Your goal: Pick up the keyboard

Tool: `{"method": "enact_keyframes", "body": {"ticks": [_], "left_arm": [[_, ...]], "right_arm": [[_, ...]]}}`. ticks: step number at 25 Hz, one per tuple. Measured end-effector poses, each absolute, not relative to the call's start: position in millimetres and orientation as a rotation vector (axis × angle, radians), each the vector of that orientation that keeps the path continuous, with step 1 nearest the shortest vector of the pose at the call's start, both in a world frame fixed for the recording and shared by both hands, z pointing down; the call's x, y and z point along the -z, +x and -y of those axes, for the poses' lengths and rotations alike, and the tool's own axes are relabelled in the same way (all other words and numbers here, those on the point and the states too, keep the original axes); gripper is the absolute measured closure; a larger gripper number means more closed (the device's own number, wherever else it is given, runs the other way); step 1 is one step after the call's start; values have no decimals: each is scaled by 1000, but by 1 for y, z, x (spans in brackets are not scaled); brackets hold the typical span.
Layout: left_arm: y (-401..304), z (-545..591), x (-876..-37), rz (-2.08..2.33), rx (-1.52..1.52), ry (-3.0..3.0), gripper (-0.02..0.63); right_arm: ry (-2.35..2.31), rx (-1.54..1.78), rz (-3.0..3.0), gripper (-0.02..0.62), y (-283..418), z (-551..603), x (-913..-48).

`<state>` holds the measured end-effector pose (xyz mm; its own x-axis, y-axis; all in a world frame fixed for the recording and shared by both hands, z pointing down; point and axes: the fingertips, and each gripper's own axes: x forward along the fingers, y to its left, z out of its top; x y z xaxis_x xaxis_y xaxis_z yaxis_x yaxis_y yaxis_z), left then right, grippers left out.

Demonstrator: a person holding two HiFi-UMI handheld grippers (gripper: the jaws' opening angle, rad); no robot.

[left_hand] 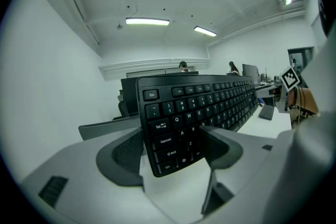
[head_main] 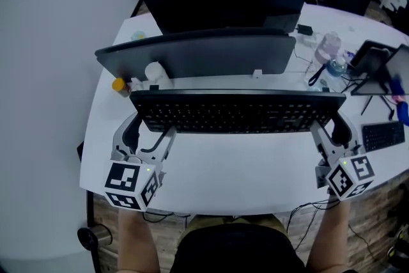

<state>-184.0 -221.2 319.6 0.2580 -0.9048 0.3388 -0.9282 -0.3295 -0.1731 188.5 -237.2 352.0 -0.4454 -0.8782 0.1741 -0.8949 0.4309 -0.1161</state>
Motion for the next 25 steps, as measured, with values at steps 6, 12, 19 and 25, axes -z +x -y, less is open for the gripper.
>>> {"method": "enact_keyframes", "body": {"ticks": [6,12,19,25], "left_arm": [[-186,212,-283,1874,-549,2474,273],[-183,208,-252,1935,-507,2514,275],[-177,195,-211,2019,-452,2557,287],[-181,186,-194,2066,-417,2569,288]], "right_arm": [[1640,-156,2628,305,187,236,-308],[1669,-52,2666,305,190,236,-271],[1678,72,2720,305,198,229,-226],[1692,112,2741,305,194,222,-213]]}}
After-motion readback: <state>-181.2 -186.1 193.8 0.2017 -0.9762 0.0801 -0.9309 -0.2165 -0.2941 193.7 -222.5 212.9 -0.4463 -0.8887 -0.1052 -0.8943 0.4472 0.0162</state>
